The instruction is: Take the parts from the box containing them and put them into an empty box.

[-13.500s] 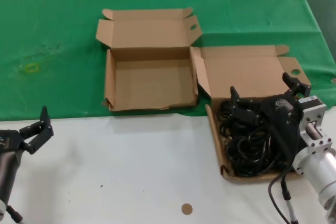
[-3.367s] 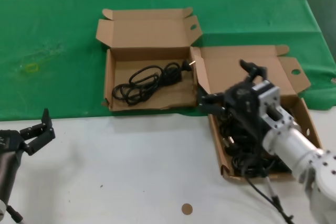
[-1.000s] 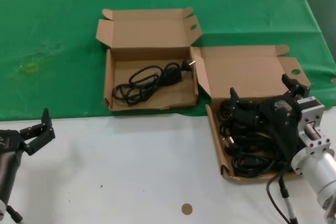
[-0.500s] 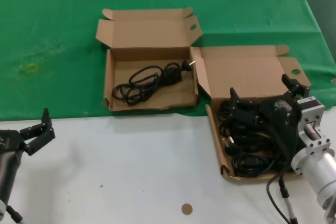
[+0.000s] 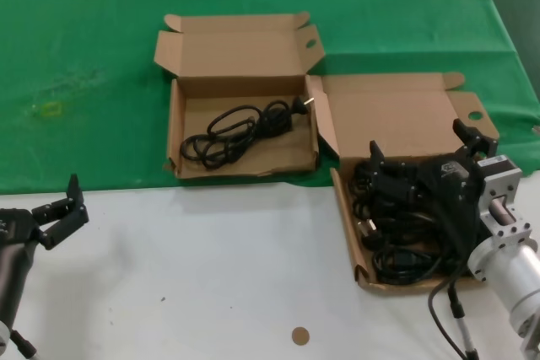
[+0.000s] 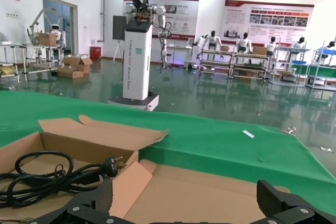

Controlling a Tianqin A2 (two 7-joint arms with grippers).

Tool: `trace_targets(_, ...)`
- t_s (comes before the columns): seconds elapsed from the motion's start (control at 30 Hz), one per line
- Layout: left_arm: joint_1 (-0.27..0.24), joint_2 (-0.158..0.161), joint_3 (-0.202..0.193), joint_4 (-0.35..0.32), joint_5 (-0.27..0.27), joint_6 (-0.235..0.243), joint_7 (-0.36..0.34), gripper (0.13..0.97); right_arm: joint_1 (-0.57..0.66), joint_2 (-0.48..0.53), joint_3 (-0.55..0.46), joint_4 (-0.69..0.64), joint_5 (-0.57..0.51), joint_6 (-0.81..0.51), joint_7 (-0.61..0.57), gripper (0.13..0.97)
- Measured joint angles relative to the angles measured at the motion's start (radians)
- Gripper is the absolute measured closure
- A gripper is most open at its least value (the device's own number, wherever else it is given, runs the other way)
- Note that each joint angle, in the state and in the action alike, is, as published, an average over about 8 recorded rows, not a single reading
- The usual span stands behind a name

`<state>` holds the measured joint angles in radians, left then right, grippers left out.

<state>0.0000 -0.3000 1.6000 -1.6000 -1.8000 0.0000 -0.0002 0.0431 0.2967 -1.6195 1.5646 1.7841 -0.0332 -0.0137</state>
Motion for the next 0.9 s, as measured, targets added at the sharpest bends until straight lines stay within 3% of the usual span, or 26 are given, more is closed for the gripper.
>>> trace_targets(0.9,0.0,0.0,0.0,0.0,0.0,0.0,0.0,0.132,0.0,0.0,0.0,0.0,0.0,0.0,0.0,0.129)
